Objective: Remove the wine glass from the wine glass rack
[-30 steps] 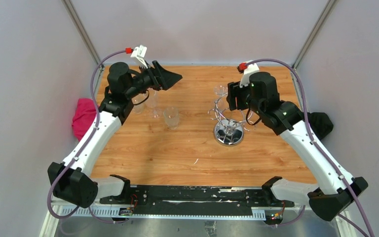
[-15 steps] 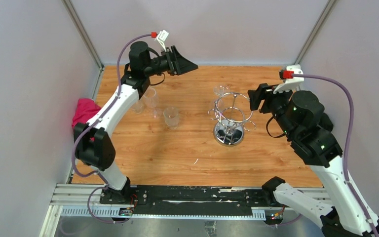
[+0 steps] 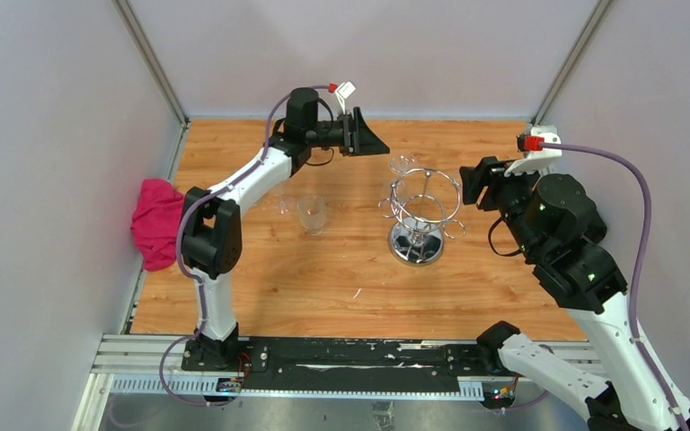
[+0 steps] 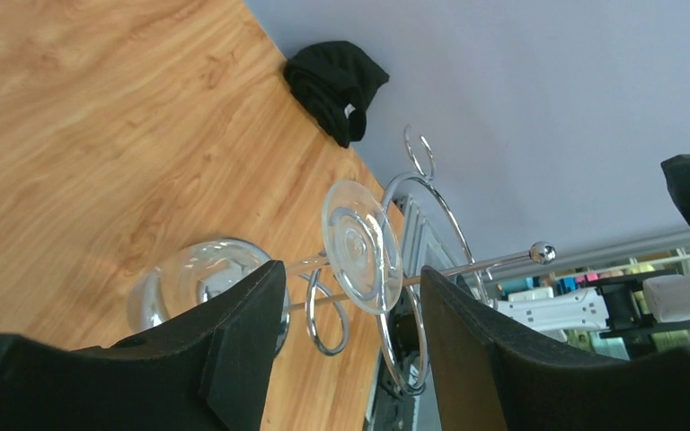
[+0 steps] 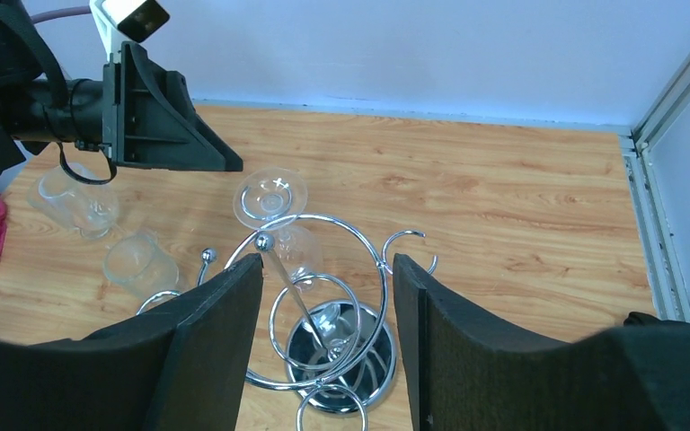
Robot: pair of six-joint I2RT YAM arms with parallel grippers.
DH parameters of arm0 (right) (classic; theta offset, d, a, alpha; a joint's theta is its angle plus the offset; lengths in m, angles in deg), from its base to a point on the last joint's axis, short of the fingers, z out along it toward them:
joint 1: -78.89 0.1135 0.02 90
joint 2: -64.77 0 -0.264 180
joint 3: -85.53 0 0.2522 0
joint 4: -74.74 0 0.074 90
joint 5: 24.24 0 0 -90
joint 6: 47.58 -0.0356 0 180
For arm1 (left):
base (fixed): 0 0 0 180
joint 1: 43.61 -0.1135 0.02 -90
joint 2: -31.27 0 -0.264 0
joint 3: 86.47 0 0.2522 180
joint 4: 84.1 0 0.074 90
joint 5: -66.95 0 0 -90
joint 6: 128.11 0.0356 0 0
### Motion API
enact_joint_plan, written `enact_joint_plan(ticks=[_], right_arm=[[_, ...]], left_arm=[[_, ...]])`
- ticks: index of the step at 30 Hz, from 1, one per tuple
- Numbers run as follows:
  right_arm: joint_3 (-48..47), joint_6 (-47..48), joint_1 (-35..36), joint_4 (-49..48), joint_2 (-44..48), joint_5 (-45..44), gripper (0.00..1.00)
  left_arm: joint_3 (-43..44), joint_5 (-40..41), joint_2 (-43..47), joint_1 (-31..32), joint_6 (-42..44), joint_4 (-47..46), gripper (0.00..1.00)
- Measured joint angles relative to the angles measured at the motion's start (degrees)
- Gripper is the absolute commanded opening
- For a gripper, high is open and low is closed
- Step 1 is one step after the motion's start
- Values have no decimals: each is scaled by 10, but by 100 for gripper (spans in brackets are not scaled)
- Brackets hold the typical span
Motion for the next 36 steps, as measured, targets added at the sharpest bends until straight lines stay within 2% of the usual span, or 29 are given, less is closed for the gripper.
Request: enact_joint_plan(ticks=[13,27,29,33,36], right_arm=[[7,0,0,-2,11,-5,59],[17,0,0,-5,18,-11,53],[19,0,0,-5,18,-12,52],[20,0,0,-5,21,-14,52],[23,0,0,-5,23,-18,52]], left_arm=[[19,-10,-40,32,1,-2,63],[39,-10,-68,47,-1,-2,53],[45,-10,-68,47,-2,-1,49],[53,-10,-68,47,-7,-2,32],[54,-9,-68,47,-8,-1,25]])
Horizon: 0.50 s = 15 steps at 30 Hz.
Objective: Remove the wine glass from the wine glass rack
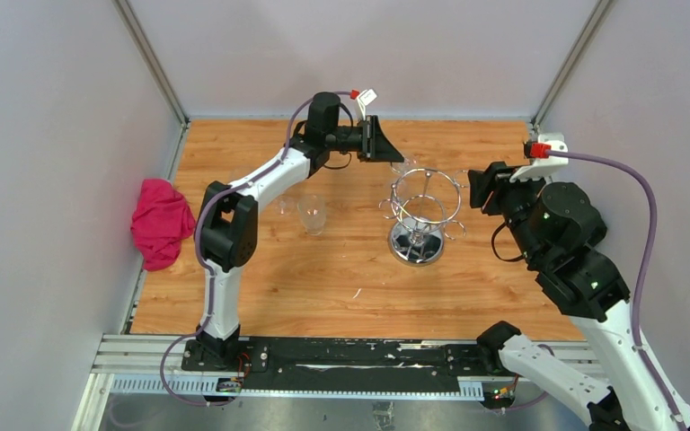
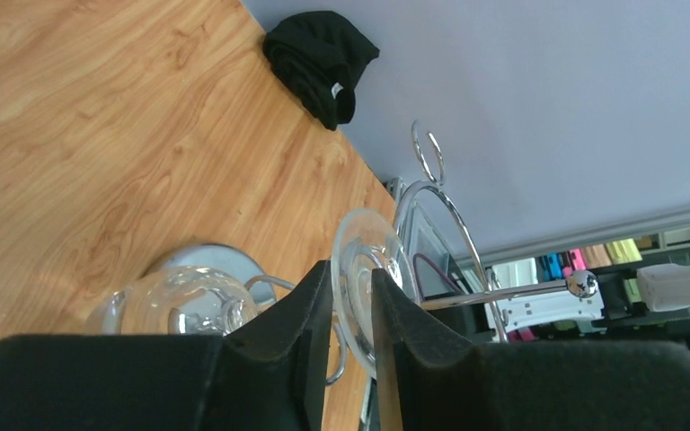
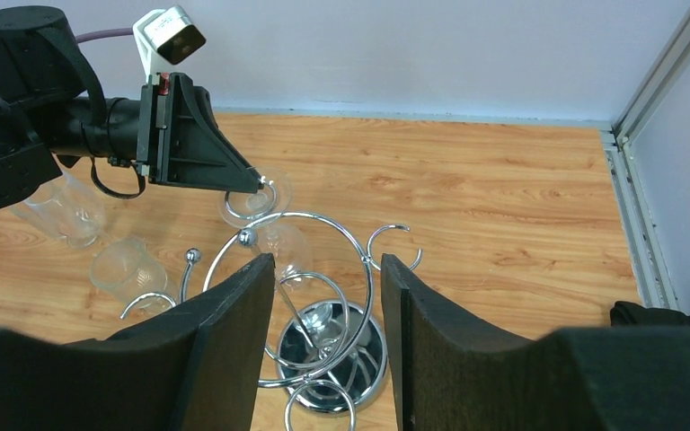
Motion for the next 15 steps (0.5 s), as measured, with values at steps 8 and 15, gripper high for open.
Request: enact_joint_plan(ticks=[8,15], right_arm=[[2,0,0,-6,4,-7,52],[6,0,0,-12,5,-7,52]], left_arm=[[0,2,-3,0,-10,0,20],[11,1,-9,0,-24,5,18]])
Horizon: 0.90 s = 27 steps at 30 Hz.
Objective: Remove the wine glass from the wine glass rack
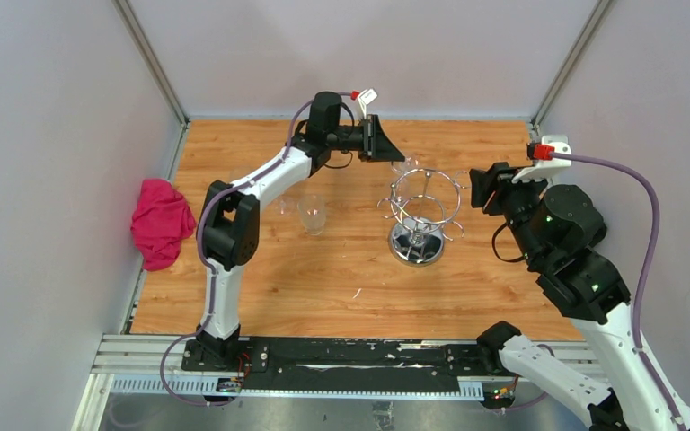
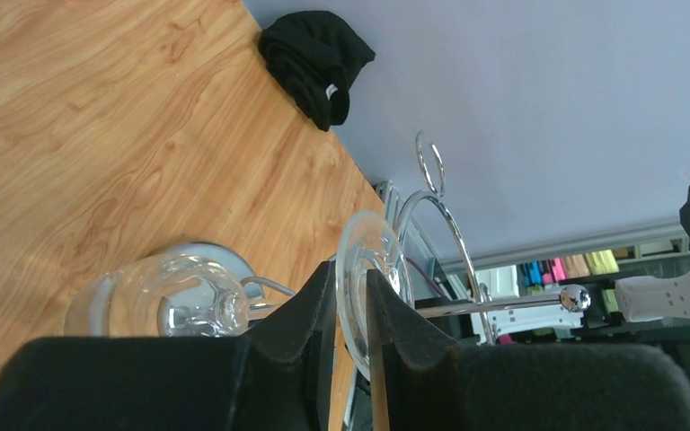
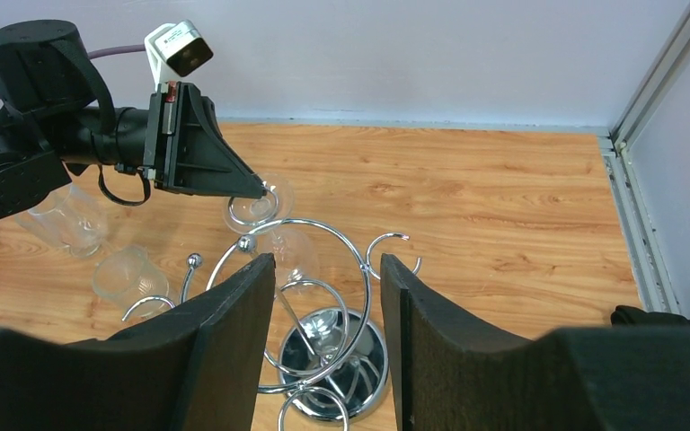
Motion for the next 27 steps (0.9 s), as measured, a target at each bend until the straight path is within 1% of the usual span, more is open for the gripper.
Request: enact_joint_plan(ticks=[8,17,22,27], right_arm=[[7,0,0,0,1,0,52],[10,0,0,-1,4,0,52],[14,0,0,-2,7,1,53],[16,0,0,-2,8,1,53]], left_arm=[[19,-1,-11,1,-30,9,17],[20,-1,-12,1,-55,14,19],[20,-3,-12,-5,-59,16,23],[20,-8,-12,-16,-59,14,34]])
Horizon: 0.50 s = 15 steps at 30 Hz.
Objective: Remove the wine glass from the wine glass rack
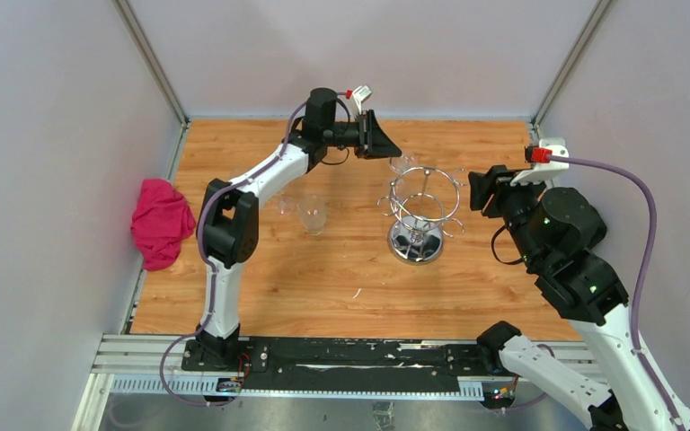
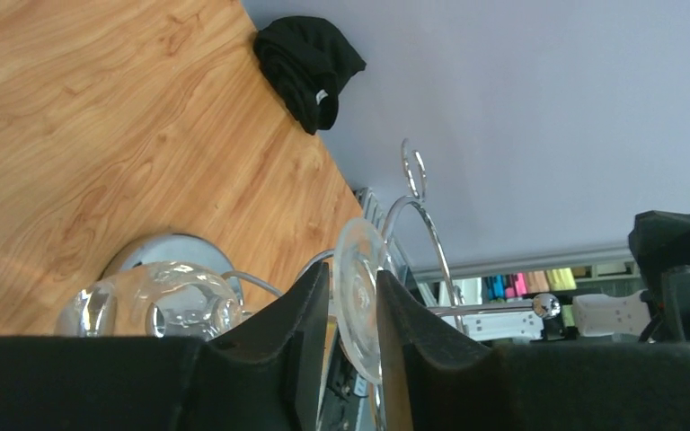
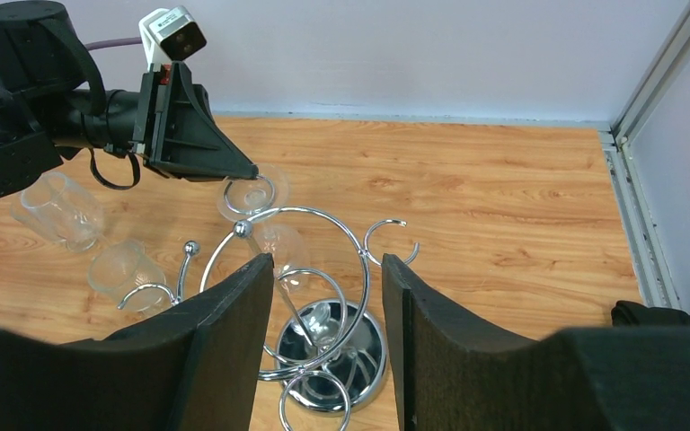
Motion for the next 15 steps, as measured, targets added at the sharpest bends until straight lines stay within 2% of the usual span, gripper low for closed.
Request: enact_joint_plan(ticks=[3,7,15], right_arm=[[0,0,0,-1,0,0,53],[0,0,0,-2,-1,0,53],[3,0,0,-7,-2,0,53]], left_arm=[[0,-5,0,-4,0,-9,35],[0,-8,0,-7,0,-15,23],[0,-8,0,-7,2,-16,13]])
